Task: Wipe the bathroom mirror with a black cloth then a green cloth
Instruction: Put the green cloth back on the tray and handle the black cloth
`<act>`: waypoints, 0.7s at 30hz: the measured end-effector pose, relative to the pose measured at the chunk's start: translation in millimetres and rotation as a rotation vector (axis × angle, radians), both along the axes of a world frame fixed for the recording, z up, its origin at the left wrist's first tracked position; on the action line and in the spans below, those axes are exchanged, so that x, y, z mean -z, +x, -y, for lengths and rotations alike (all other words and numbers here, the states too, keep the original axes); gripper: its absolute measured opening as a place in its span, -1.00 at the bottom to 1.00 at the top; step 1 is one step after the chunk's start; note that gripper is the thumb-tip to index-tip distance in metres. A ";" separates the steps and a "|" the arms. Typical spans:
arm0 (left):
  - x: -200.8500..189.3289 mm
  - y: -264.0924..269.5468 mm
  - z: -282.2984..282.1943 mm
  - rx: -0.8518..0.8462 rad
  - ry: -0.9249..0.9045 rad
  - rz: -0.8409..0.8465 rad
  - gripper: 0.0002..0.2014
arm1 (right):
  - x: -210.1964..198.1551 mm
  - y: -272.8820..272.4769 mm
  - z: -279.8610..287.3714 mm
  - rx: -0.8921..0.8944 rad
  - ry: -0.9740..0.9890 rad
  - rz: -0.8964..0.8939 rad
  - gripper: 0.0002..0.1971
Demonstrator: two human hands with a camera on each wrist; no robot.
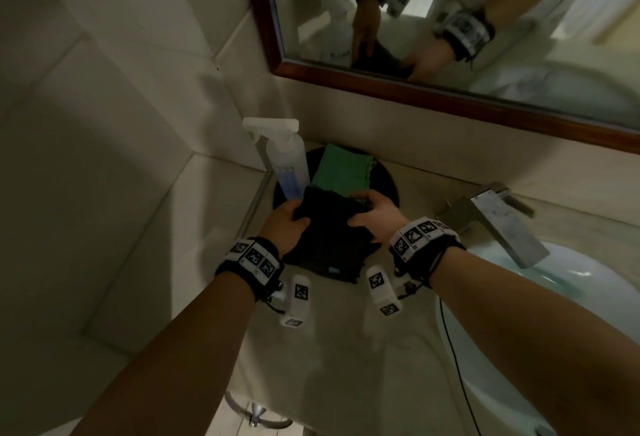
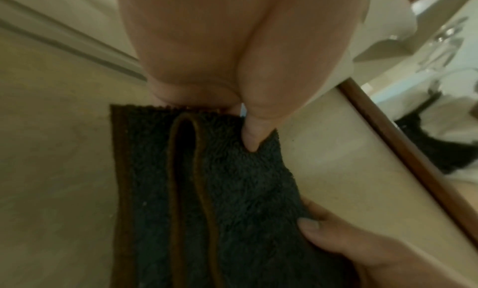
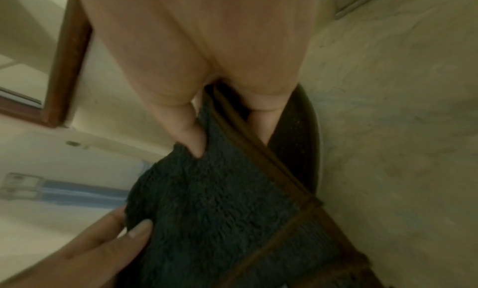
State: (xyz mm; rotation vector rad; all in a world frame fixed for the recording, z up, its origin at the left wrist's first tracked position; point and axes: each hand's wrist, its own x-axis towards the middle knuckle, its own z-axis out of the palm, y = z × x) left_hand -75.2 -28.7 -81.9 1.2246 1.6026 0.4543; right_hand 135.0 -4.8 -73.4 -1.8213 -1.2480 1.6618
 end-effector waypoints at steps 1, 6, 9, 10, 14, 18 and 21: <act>2.4 0.7 -3.5 0.021 0.004 -0.030 -0.59 | 3.4 -1.4 -1.4 0.016 0.011 0.013 -0.52; 10.2 4.8 -16.6 0.039 0.015 -0.113 -0.55 | 15.8 -6.0 -11.3 0.035 0.038 0.073 -0.51; 14.6 5.0 -21.3 0.041 0.039 -0.150 -0.62 | 22.4 -8.5 -16.5 0.001 0.073 0.149 -0.47; 15.9 5.3 -22.2 0.035 0.036 -0.168 -0.66 | 23.8 -9.4 -17.3 -0.009 0.083 0.172 -0.47; 20.9 5.8 -24.1 0.023 0.034 -0.243 -0.73 | 29.2 -12.0 -17.8 -0.047 0.111 0.223 -0.48; 24.7 4.3 -23.5 0.047 0.011 -0.312 -0.64 | 30.3 -12.4 -15.9 -0.074 0.130 0.246 -0.53; 25.4 4.4 -22.3 0.052 -0.016 -0.339 -0.54 | 30.2 -12.1 -14.7 -0.076 0.142 0.238 -0.52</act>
